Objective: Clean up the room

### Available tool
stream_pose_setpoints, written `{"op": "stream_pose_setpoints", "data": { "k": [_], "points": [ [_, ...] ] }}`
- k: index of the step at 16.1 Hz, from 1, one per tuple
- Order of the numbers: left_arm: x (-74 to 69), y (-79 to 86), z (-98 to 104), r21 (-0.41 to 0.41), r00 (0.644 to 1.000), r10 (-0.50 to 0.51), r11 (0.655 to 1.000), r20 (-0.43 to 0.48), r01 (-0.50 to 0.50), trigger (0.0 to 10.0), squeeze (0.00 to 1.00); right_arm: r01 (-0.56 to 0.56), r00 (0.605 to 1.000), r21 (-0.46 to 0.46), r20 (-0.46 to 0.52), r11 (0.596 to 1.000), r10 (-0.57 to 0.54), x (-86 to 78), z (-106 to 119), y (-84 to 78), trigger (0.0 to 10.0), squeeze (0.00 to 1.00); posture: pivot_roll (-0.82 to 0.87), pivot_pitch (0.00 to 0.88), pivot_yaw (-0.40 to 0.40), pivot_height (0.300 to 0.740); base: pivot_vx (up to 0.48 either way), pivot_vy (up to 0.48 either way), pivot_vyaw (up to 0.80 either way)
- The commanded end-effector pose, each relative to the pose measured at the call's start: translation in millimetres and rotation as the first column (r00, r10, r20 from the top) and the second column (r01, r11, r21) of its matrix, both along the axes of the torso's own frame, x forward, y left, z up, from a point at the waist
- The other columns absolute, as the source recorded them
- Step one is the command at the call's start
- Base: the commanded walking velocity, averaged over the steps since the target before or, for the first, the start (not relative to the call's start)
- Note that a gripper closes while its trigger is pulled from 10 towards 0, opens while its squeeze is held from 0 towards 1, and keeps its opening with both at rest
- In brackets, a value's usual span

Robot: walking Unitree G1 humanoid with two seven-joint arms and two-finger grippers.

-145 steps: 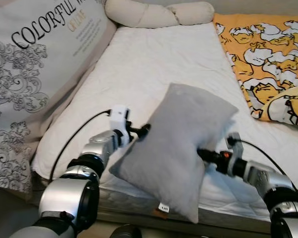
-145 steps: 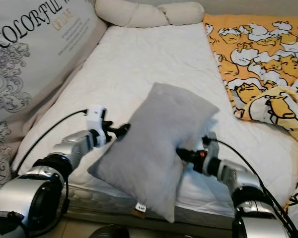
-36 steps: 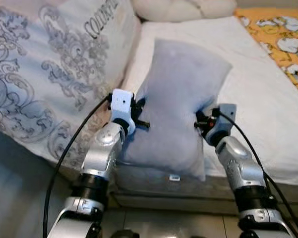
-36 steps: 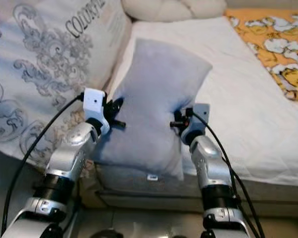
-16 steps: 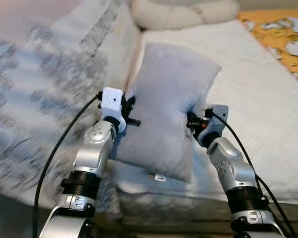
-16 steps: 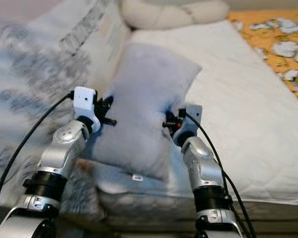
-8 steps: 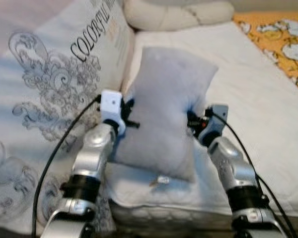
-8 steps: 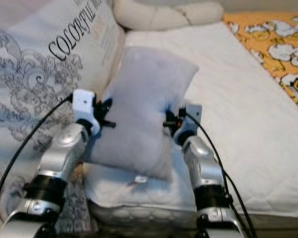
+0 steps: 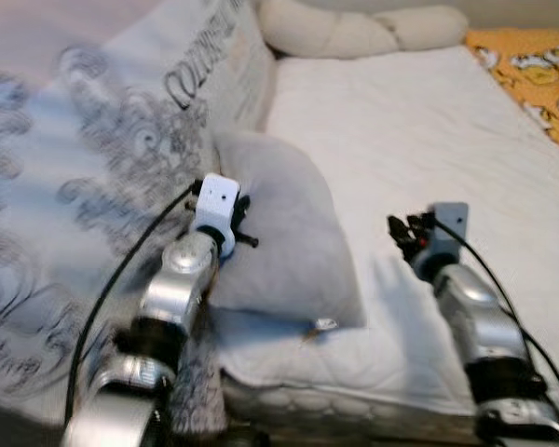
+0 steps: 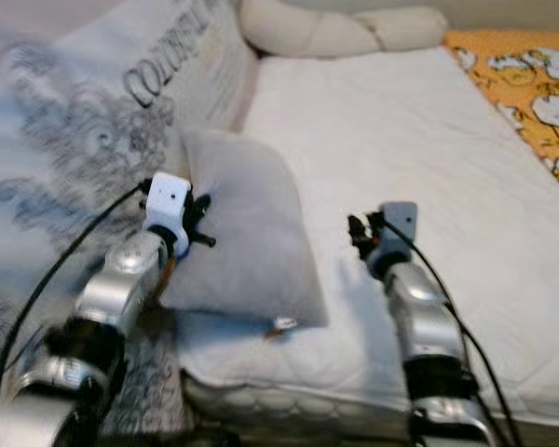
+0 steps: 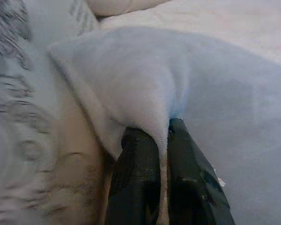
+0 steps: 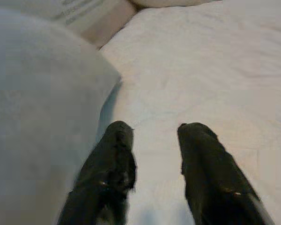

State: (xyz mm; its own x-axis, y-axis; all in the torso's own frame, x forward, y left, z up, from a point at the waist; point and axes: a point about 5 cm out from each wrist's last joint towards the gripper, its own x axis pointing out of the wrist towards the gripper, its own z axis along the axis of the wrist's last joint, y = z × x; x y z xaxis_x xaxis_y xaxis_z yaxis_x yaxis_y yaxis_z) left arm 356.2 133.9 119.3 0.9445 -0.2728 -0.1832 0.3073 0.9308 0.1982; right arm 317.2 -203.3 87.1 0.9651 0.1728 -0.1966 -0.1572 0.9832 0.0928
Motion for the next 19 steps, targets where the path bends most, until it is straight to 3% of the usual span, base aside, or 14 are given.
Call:
{"op": "stream_pose_setpoints", "data": {
  "k": [1,3,4,6,10,11,12,14,15,17,19],
  "points": [
    [12.4,6.3,22,0.089,0.996,0.0,0.996,0.091,-0.008,10.0,0.0,-0.08,0.996,0.032,0.049,0.996,0.079,-1.0,10,3.9,10.0,1.0,-0.04,0.0,0.106,0.74,0.0,0.0,0.0],
    [24.0,17.3,36,0.174,0.993,-0.002,0.985,0.122,-0.019,10.0,0.0,-0.319,0.939,0.027,0.144,0.947,0.312,-12.0,27,17.3,10.0,1.0,-0.05,0.0,0.11,0.74,0.0,0.0,0.0],
    [26.2,20.1,38,0.196,0.992,-0.005,0.98,0.127,-0.021,10.0,0.0,-0.37,0.922,0.038,0.142,0.928,0.361,-15.6,28,19.7,10.0,1.0,-0.05,0.0,0.11,0.74,0.0,0.0,0.0],
    [32.2,29.5,47,0.271,0.991,-0.044,0.963,0.125,0.009,10.0,0.0,-0.535,0.842,0.033,0.106,0.844,0.53,-30.4,29,23.9,10.0,1.0,-0.05,0.0,0.112,0.74,0.0,0.0,0.0],
    [33.1,39.5,37,0.368,0.997,-0.067,0.929,0.046,0.045,10.0,0.0,-0.643,0.765,0.04,0.075,0.765,0.639,-40.8,28,32.1,10.0,1.0,-0.04,0.0,0.102,0.74,0.0,0.0,0.0],
    [32.5,40.0,34,0.361,0.996,-0.08,0.93,0.025,0.065,10.0,0.12,-0.651,0.758,0.038,0.076,0.758,0.648,-41.6,29,33.9,10.0,1.0,-0.04,0.0,0.102,0.74,0.0,0.0,0.0],
    [32.8,40.3,35,0.354,0.996,-0.081,0.933,0.028,0.066,10.0,1.0,-0.65,0.759,0.033,0.081,0.759,0.647,-41.2,30,34.5,10.0,1.0,-0.04,0.0,0.103,0.74,0.0,0.0,0.0],
    [33.4,38.4,40,0.291,0.993,-0.109,0.953,0.051,0.09,10.0,1.0,-0.643,0.765,0.061,0.104,0.764,0.636,-40.0,31,36.3,10.0,1.0,-0.06,0.0,0.114,0.74,0.0,0.0,0.0],
    [33.1,38.8,42,0.294,0.991,-0.101,0.953,0.082,0.072,10.0,1.0,-0.623,0.781,0.086,0.13,0.777,0.611,-40.3,33,35.8,10.0,1.0,-0.07,0.0,0.12,0.74,0.0,0.0,0.0],
    [30.2,35.4,50,0.214,0.978,-0.109,0.974,0.176,0.07,10.0,1.0,-0.597,0.8,0.094,0.138,0.796,0.584,-43.2,35,31.0,10.0,1.0,-0.06,0.0,0.124,0.74,0.0,0.0,0.0],
    [25.3,28.6,63,0.164,0.959,-0.184,0.975,0.216,0.15,10.0,1.0,-0.542,0.837,0.122,0.169,0.831,0.521,-43.3,39,23.0,10.0,1.0,-0.04,0.0,0.106,0.74,0.0,0.0,0.0]
  ]
}}
